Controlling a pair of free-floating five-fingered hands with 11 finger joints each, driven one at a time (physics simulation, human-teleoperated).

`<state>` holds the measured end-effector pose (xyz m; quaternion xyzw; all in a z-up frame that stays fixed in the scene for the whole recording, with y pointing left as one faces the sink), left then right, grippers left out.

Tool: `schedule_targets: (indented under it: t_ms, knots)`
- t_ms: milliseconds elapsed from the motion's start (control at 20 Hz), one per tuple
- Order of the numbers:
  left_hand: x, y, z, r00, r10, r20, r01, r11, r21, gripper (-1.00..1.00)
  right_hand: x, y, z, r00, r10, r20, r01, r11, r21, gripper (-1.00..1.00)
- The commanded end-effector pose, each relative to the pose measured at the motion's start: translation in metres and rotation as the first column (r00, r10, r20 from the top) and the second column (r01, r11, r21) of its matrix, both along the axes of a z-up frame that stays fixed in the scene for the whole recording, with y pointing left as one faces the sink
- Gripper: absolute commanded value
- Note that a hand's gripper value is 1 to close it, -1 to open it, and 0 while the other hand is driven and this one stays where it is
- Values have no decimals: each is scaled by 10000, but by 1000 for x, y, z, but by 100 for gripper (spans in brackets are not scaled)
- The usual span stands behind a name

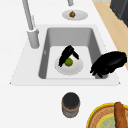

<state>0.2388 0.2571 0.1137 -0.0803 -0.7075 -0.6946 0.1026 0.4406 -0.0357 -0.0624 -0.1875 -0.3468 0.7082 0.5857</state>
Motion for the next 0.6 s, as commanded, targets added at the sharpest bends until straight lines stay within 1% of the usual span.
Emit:
schedule_targets:
  t_ms: [0,50,150,300,400,550]
  knots:
    - [0,0,0,10000,0,0,0,10000,0,0,12,0,-11,9997,197,-143,-197,9998,1,-100]
    - [0,0,0,10000,0,0,0,10000,0,0,4,0,-18,9999,67,111,-66,9999,-89,-100]
    - [0,0,0,10000,0,0,0,10000,0,0,3,-1,-27,9970,21,768,-20,10000,-18,-100]
    - [0,0,0,10000,0,0,0,10000,0,0,8,-3,-42,9927,71,1208,-68,10000,-29,-100]
    - [0,0,0,10000,0,0,0,10000,0,0,12,-2,-48,9927,91,1202,-89,10000,-21,-100]
    - [0,0,0,10000,0,0,0,10000,0,0,21,-3,-48,9967,81,809,-90,9999,104,-100]
